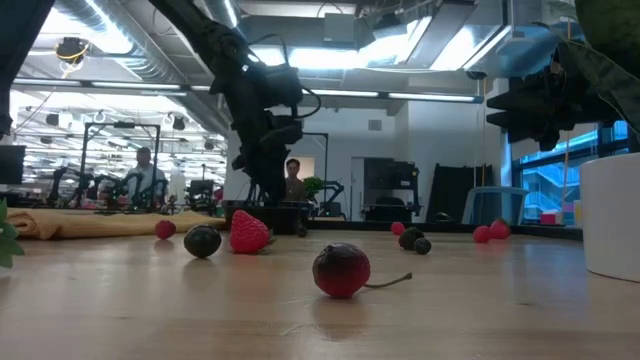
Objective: Pick and placing Produce into tupperware
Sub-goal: Put the top blackberry into the black bin
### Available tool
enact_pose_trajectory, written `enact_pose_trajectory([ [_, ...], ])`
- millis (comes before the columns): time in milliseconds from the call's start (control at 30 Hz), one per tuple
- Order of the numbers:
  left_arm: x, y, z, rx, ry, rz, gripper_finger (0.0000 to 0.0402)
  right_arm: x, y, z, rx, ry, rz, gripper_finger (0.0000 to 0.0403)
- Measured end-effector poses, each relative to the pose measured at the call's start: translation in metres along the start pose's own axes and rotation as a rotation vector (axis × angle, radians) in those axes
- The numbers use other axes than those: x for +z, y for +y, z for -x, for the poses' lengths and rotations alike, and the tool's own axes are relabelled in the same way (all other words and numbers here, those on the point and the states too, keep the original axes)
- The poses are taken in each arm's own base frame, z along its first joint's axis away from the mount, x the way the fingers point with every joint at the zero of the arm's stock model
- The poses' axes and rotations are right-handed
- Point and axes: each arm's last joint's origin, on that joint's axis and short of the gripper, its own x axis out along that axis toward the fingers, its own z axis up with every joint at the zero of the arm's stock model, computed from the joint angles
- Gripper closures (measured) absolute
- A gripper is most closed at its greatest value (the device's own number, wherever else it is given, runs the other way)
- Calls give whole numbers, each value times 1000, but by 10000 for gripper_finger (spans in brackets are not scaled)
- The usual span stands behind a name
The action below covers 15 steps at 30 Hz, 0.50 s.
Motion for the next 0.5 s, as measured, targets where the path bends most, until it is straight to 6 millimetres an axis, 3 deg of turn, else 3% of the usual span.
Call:
enact_pose_trajectory([
  [500,0,0,0,1,-1,0,288,0,0,0,0,0,-1,215],
])
